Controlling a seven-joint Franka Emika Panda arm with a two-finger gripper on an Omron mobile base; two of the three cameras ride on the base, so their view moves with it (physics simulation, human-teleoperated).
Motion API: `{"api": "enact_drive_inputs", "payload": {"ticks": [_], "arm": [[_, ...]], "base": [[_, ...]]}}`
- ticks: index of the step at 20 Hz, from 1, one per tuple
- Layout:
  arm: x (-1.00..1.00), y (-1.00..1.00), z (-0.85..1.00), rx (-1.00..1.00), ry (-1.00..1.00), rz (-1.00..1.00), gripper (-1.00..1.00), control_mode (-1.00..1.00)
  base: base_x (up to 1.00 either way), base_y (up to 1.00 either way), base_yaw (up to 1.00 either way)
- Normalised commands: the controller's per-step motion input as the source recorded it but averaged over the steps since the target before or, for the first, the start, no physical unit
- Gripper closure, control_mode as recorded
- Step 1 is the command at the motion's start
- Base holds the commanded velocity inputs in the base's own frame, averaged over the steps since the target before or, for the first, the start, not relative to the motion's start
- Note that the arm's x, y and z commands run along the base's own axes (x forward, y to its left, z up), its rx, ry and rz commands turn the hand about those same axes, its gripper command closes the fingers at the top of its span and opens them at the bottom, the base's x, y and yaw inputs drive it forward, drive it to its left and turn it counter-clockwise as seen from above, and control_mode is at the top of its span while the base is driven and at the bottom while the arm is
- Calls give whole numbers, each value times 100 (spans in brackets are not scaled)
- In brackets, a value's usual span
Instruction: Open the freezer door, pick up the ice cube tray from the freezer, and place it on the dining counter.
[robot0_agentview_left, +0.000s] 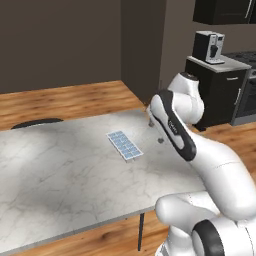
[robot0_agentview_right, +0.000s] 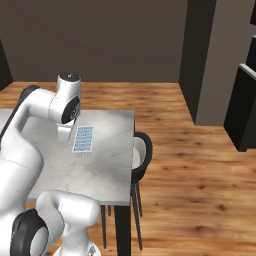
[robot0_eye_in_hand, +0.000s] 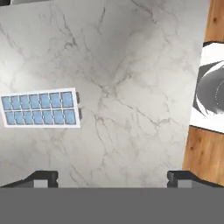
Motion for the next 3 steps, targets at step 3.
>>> {"api": "enact_drive_inputs", "payload": {"ticks": [3], "arm": [[-100, -52, 56, 0, 10, -5, -100, -100]], "base": [[0, 0, 0]]}}
